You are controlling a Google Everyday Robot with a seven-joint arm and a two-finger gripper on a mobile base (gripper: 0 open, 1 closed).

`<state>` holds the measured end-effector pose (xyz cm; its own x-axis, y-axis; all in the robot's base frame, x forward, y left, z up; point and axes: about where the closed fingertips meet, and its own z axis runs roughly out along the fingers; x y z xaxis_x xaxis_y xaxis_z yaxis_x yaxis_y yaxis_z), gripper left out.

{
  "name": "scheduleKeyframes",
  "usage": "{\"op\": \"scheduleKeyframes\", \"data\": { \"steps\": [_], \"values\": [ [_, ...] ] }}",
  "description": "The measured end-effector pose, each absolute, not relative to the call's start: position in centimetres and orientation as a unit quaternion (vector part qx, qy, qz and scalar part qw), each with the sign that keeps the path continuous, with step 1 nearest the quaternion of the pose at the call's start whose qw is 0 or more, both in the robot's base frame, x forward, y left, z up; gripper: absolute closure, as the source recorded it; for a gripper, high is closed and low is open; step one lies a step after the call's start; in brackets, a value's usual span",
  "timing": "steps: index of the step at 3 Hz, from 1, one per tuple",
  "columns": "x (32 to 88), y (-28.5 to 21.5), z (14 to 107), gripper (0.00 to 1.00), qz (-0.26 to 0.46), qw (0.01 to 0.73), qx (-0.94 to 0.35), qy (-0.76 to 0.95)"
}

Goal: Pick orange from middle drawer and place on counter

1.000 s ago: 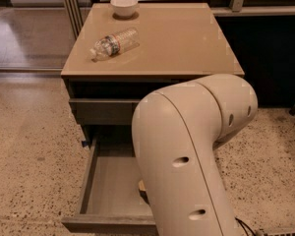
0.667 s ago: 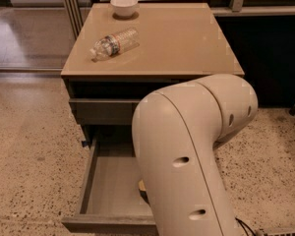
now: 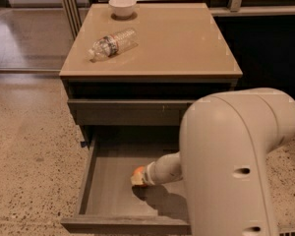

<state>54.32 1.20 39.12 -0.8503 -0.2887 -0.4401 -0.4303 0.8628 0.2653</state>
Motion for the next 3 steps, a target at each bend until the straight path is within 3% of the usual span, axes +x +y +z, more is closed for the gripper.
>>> {"op": "scheduleKeyframes", "data": {
  "steps": [2,3],
  "values": [
    [57.9,4.5,43.2,1.00,0.262,0.237,-0.316,0.880],
    [58.1,3.6,49.4,1.00,0.322,0.261,-0.287,0.863]
  ]
}}
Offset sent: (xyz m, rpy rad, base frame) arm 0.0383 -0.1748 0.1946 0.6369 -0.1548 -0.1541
